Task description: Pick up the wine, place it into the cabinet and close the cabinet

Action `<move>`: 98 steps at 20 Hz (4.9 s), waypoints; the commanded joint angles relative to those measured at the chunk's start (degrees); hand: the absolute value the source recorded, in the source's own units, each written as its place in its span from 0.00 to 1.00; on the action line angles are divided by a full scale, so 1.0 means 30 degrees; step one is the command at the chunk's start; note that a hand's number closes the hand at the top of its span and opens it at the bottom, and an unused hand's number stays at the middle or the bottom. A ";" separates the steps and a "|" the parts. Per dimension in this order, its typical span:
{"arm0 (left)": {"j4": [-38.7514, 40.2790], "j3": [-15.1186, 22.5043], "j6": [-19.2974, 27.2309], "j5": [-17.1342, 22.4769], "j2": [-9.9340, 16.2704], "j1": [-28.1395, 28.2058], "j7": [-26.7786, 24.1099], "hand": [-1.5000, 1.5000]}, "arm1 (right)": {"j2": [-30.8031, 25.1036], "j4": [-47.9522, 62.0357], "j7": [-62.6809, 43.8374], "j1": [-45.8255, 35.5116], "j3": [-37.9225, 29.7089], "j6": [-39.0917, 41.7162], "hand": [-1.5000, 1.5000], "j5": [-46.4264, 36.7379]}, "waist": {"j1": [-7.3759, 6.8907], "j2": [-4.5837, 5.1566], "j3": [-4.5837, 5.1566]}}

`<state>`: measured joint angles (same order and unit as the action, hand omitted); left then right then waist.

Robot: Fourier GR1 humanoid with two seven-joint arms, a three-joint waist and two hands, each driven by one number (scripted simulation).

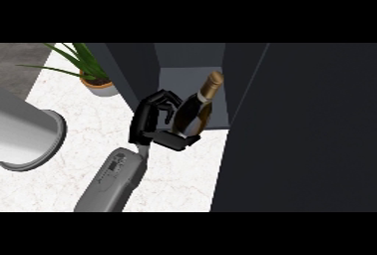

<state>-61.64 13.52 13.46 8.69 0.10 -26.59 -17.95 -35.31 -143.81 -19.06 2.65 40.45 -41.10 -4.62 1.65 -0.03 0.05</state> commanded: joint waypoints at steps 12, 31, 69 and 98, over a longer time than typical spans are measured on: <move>0.7183 0.1206 0.1933 0.4673 -0.0034 -0.5837 -0.2356 1.00 | -0.0346 -0.3307 0.0438 0.1800 0.0526 0.0526 0.00 0.0435 | 0.0469 0.0089 -0.0001; 1.5383 -0.1111 0.2546 0.5538 -0.0034 -1.0785 -0.2829 1.00 | -0.0190 -0.2710 0.2766 0.2848 0.1095 0.0765 0.00 0.1312 | 0.1372 0.0408 0.0005; 1.7540 -0.3696 -0.0227 0.6039 0.1384 -1.3712 -0.6400 1.00 | -0.1322 -0.2649 0.5356 0.4541 0.1222 0.1740 0.00 0.1829 | 0.1536 0.0493 0.0037; 1.1994 -0.1262 -0.4116 0.8244 -0.0034 -1.0096 -0.4717 0.00 | -0.2908 -0.4316 0.4717 0.6225 0.0239 0.0971 0.00 0.1884 | -0.0189 -0.0395 0.0012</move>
<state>-21.07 7.55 2.23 31.47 0.03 -60.36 -32.85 -42.15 -144.07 0.13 17.72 39.86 -37.92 -0.10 1.41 -0.79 0.08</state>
